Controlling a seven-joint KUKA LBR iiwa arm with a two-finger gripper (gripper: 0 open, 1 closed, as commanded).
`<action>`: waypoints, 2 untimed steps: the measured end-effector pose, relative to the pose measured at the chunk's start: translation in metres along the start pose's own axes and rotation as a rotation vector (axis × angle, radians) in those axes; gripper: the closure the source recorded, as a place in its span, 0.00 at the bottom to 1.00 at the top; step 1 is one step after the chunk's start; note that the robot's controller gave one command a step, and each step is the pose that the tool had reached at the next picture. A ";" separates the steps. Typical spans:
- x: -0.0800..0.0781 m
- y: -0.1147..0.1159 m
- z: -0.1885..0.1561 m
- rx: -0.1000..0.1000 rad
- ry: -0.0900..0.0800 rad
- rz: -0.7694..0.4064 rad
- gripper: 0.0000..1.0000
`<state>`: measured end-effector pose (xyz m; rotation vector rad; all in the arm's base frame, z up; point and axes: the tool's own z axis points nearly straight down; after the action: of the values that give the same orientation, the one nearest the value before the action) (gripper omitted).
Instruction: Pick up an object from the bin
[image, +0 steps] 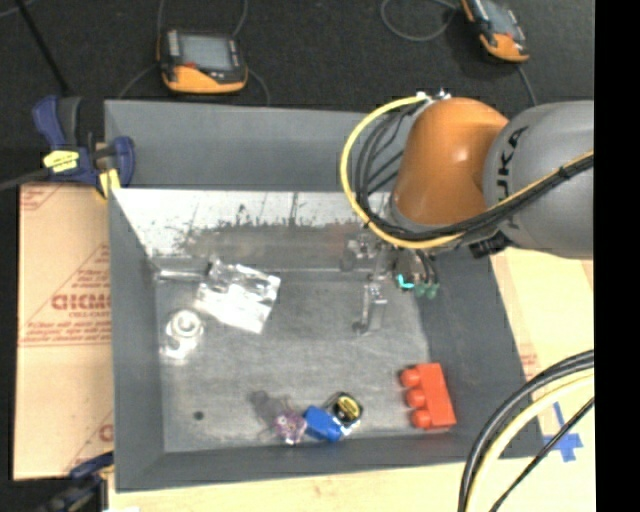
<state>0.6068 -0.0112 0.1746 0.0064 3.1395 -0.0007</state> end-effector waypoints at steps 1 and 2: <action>0.100 0.013 0.088 -0.001 0.013 -0.074 0.00; 0.128 0.029 0.101 0.002 -0.022 -0.203 0.00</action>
Offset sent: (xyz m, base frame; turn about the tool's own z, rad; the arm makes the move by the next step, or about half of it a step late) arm -0.0954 0.0142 -0.0837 -0.0773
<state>0.4789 0.0186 0.0735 -0.3095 3.1024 -0.0044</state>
